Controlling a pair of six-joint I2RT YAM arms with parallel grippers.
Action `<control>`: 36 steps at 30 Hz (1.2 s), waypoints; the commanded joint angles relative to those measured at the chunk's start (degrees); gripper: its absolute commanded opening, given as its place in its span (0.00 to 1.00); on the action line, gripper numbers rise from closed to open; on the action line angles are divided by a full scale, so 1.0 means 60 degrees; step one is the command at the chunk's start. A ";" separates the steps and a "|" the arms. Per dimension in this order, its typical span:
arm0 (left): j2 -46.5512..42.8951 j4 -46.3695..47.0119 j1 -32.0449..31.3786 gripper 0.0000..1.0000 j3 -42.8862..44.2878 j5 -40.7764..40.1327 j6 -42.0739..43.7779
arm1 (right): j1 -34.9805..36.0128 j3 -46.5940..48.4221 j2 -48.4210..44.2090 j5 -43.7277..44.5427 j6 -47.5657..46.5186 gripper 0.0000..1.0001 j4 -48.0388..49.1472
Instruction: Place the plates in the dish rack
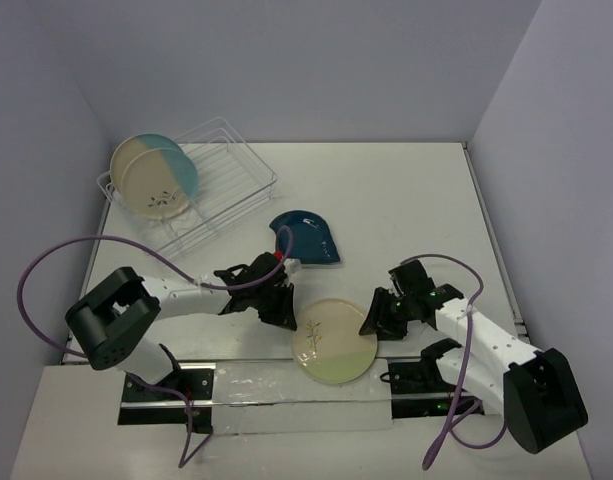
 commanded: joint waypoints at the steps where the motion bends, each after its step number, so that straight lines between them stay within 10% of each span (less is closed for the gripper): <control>1: 0.0692 0.0457 -0.0184 0.05 0.0260 -0.0193 0.0380 | 0.0120 -0.0110 0.0464 -0.1365 -0.0379 0.46 0.0858; 36: 0.0314 0.0827 0.0477 0.00 0.0702 -0.0890 0.0240 | 0.0570 0.1488 0.0081 -0.2834 -0.0138 0.37 0.3128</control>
